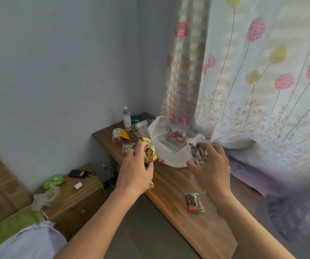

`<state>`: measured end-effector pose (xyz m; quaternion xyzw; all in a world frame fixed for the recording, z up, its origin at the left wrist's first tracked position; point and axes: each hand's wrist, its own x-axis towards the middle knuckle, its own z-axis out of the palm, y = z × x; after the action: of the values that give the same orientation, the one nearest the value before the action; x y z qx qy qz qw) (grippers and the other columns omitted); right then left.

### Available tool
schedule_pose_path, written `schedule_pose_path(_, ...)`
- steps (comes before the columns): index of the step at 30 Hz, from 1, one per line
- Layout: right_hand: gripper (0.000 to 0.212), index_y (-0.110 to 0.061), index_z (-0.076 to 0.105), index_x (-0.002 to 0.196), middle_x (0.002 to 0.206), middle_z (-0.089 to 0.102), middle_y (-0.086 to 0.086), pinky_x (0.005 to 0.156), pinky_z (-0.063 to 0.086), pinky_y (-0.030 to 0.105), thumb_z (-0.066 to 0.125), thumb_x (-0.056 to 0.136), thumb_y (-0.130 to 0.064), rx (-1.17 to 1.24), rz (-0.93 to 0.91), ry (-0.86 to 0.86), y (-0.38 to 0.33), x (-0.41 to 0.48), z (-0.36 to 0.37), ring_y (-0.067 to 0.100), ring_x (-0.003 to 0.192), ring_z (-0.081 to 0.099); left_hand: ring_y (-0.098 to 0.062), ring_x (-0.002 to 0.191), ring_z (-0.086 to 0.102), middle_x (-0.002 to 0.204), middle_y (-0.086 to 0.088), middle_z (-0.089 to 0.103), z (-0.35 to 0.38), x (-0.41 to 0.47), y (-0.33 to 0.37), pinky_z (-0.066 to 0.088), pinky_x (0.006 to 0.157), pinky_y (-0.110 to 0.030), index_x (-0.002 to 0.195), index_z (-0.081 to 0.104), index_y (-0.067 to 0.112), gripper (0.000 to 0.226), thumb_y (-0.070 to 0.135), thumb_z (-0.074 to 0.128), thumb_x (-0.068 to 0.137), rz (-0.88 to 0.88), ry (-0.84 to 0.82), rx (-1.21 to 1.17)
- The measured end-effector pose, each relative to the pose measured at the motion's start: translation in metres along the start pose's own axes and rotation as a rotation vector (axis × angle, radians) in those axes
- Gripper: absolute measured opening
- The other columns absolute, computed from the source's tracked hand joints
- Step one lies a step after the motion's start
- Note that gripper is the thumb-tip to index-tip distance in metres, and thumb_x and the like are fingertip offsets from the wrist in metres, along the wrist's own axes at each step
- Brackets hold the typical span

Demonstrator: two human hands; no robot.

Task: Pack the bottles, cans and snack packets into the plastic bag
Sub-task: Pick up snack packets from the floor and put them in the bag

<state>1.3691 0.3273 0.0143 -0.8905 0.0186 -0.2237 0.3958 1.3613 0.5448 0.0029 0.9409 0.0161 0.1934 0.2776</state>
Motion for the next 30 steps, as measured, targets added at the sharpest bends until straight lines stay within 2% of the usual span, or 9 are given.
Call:
schedule_pose_path(6,0.057,-0.025,0.063,0.134,0.135,0.054,0.002,0.086,0.048,0.038,0.076,0.079,-0.025,0.032,0.058,0.009,0.005,0.065,0.087,0.025,0.112,0.056,-0.02,0.108,0.061,0.129,-0.003,0.051,0.023,0.1,-0.05,0.055,0.075,-0.028,0.144,0.023,0.046,0.065,0.034,0.066,0.097,-0.01,-0.047,0.034)
schedule_pose_path(9,0.056,-0.024,0.064,0.133,0.136,0.054,0.003,0.085,0.043,0.034,0.077,0.079,-0.024,0.029,0.12,0.022,0.009,0.106,0.118,0.025,0.111,0.057,-0.022,0.109,0.063,0.128,-0.005,0.051,0.03,0.157,-0.064,0.061,0.08,-0.036,0.144,0.024,0.044,0.063,0.033,0.066,0.097,0.003,-0.086,0.072)
schedule_pose_path(11,0.054,-0.024,0.064,0.132,0.136,0.054,0.003,0.084,0.041,0.033,0.078,0.08,-0.024,0.027,0.149,0.034,0.008,0.134,0.135,0.025,0.111,0.057,-0.02,0.106,0.063,0.125,-0.004,0.052,0.037,0.192,-0.069,0.061,0.077,-0.033,0.143,0.024,0.045,0.063,0.034,0.066,0.098,0.022,-0.099,0.094)
schedule_pose_path(14,0.053,-0.024,0.063,0.133,0.138,0.054,0.003,0.081,0.037,0.033,0.076,0.082,-0.026,0.02,0.18,0.062,0.006,0.175,0.156,0.026,0.115,0.056,-0.011,0.102,0.053,0.126,-0.004,0.052,0.05,0.242,-0.076,0.045,0.065,-0.017,0.141,0.024,0.043,0.059,0.035,0.065,0.098,0.059,-0.113,0.097)
schedule_pose_path(16,0.053,-0.023,0.062,0.134,0.137,0.054,0.004,0.081,0.038,0.033,0.076,0.083,-0.028,0.01,0.204,0.073,0.007,0.195,0.167,0.026,0.117,0.055,-0.012,0.105,0.051,0.13,-0.006,0.052,0.061,0.267,-0.078,0.034,0.062,-0.015,0.141,0.027,0.039,0.057,0.035,0.065,0.099,0.058,-0.129,0.105)
schedule_pose_path(19,0.054,-0.023,0.062,0.135,0.137,0.054,0.004,0.082,0.04,0.031,0.077,0.083,-0.029,0.004,0.217,0.101,0.011,0.21,0.179,0.025,0.114,0.057,-0.02,0.111,0.061,0.134,-0.007,0.05,0.081,0.292,-0.08,0.036,0.059,-0.013,0.142,0.028,0.037,0.057,0.034,0.065,0.098,0.065,-0.162,0.091)
schedule_pose_path(21,0.054,-0.023,0.062,0.135,0.137,0.054,0.003,0.079,0.041,0.031,0.077,0.083,-0.028,-0.008,0.228,0.115,0.015,0.22,0.185,0.024,0.113,0.058,-0.023,0.111,0.061,0.132,-0.008,0.051,0.095,0.308,-0.079,0.046,0.066,-0.019,0.142,0.029,0.036,0.057,0.034,0.065,0.099,0.081,-0.195,0.071)
schedule_pose_path(24,0.052,-0.024,0.062,0.134,0.136,0.053,0.002,0.077,0.041,0.031,0.075,0.083,-0.027,-0.038,0.281,0.122,0.024,0.231,0.193,0.023,0.111,0.058,-0.025,0.114,0.059,0.129,-0.009,0.052,0.115,0.33,-0.077,0.046,0.076,-0.027,0.141,0.031,0.034,0.055,0.032,0.065,0.098,0.121,-0.231,0.061)
schedule_pose_path(30,0.046,-0.025,0.063,0.126,0.132,0.052,0.0,0.076,0.041,0.031,0.071,0.081,-0.022,-0.127,0.365,0.176,0.04,0.251,0.227,0.022,0.107,0.056,-0.027,0.1,0.06,0.118,-0.012,0.052,0.169,0.38,-0.08,0.043,0.07,-0.031,0.145,0.029,0.035,0.059,0.034,0.064,0.098,0.264,-0.316,0.087)
